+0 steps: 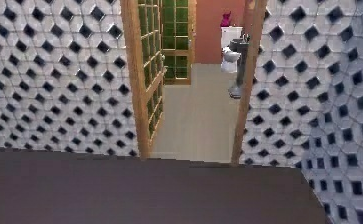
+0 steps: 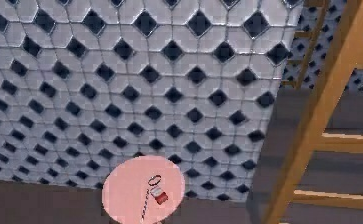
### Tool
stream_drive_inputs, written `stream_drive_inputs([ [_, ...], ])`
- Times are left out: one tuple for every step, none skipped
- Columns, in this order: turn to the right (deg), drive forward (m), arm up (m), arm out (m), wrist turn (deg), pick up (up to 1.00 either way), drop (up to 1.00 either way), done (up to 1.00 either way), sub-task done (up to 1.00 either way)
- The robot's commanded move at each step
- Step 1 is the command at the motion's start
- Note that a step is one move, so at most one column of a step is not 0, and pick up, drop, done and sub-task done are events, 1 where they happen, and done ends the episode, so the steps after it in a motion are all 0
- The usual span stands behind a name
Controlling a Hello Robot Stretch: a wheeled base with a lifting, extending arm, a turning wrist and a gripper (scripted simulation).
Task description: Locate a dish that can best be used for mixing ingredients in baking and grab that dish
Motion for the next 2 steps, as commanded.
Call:
stream_drive_inputs([
  [-45.0,0.0,0.0,0.0,0.0,0.0,0.0,0.0,0.0],
  [-24.0,0.0,0.0,0.0,0.0,0.0,0.0,0.0,0.0],
])
